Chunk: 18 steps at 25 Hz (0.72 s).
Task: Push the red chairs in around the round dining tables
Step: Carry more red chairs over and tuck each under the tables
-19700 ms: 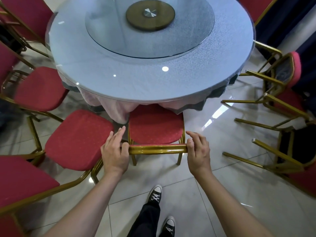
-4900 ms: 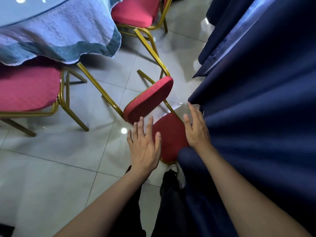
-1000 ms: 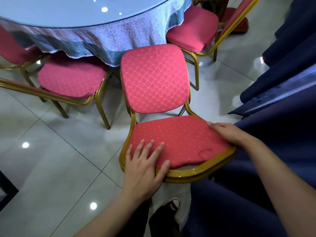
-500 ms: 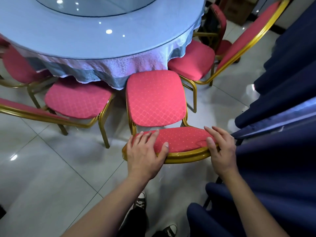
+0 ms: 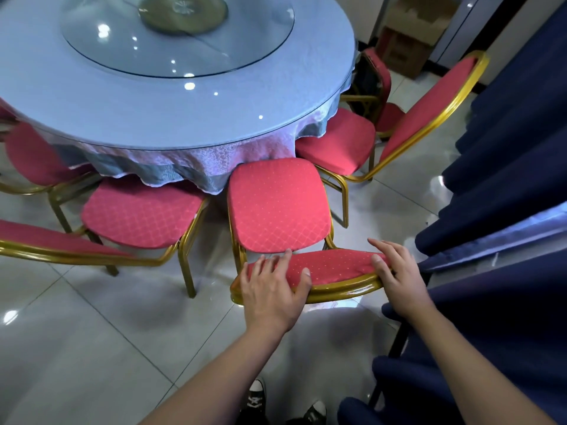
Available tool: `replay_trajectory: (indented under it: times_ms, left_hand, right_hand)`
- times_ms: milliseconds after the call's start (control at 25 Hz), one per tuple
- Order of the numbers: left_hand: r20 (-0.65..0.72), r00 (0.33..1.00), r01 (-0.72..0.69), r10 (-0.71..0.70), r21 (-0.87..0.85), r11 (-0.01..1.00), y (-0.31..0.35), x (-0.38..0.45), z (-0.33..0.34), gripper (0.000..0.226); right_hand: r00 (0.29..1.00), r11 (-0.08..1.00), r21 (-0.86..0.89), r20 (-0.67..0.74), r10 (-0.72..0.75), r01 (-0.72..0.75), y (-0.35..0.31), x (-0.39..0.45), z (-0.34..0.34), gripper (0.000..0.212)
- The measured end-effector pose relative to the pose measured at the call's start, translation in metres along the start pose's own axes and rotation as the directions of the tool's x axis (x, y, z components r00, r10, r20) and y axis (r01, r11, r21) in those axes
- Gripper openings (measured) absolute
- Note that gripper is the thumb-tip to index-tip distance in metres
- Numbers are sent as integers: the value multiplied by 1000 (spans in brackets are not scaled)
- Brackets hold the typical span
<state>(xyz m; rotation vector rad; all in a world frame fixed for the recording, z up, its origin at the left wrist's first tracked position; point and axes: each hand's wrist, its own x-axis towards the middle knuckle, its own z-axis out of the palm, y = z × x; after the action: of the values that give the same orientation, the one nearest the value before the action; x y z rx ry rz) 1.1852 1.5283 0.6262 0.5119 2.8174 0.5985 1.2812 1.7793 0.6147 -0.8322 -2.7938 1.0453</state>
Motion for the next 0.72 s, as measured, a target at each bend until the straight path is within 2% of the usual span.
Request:
replay_trajectory:
  times_ms: [400, 600, 720]
  left_hand:
    - [-39, 992, 116, -116, -4, 993, 16, 28, -7, 75]
    - [-84, 982, 163, -166, -42, 986, 22, 53, -20, 77]
    - [-116, 974, 189, -197, -77, 979, 25, 64, -26, 75]
  right_hand:
    - [995, 997, -28, 63, -72, 74, -17, 55, -18, 61]
    - [982, 985, -33, 84, -167, 171, -32, 80, -27, 76]
    - [969, 974, -44, 125, -215, 222, -36, 91, -32, 72]
